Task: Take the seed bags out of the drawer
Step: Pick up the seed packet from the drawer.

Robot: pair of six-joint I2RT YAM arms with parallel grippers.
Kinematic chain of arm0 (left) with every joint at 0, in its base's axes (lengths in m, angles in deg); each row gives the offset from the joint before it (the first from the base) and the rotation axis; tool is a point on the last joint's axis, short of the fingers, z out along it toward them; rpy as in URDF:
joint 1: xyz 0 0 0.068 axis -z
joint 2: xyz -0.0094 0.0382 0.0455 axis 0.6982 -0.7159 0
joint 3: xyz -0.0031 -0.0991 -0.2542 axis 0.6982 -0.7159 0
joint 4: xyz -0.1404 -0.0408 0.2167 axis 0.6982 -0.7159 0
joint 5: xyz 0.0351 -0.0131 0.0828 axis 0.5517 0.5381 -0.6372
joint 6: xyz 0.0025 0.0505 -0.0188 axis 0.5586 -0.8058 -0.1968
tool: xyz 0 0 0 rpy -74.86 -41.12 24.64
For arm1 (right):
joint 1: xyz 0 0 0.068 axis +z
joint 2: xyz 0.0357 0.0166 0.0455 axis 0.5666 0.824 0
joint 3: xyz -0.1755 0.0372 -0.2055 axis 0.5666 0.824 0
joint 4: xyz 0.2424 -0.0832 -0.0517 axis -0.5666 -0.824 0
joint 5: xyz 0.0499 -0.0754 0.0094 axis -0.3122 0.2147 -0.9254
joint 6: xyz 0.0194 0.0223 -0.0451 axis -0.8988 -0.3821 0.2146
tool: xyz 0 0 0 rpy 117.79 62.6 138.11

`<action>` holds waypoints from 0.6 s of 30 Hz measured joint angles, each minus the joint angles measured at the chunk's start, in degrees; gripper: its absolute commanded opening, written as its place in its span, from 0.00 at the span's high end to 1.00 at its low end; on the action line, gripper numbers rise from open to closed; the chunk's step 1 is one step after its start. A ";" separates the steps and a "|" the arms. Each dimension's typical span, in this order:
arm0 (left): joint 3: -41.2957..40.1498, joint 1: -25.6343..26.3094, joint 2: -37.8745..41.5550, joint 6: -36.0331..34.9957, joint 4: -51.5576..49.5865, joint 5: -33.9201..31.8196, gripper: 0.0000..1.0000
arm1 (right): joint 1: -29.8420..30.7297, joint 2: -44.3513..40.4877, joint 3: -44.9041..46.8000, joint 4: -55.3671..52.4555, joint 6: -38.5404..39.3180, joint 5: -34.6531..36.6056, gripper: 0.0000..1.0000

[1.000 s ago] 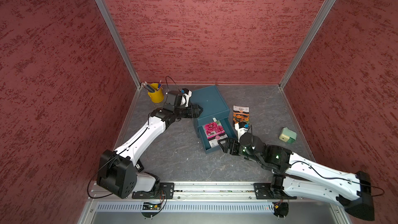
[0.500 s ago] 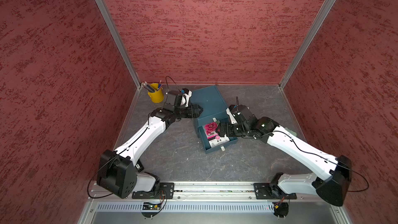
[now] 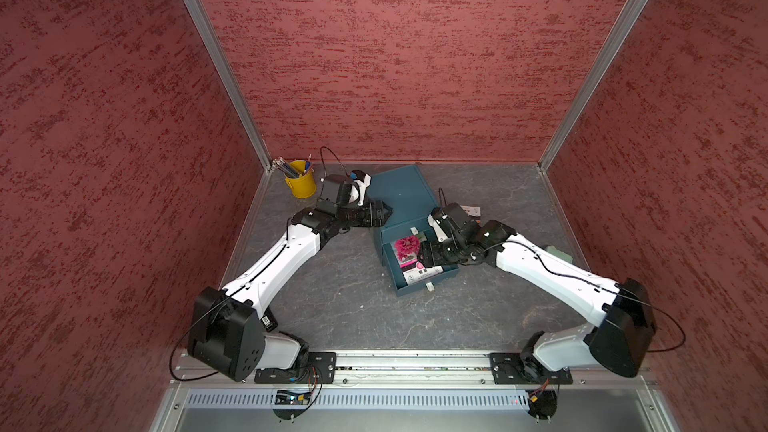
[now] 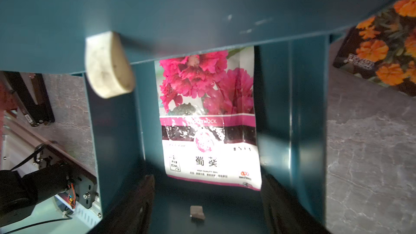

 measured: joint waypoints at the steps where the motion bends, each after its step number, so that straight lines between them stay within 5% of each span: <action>1: 0.00 0.00 0.00 0.00 0.00 0.00 0.13 | -0.02 0.35 0.00 0.02 0.20 0.42 0.24; 18: 0.00 -0.04 -0.04 0.00 0.11 -0.04 0.13 | -0.07 2.84 4.09 3.41 -1.29 5.14 0.35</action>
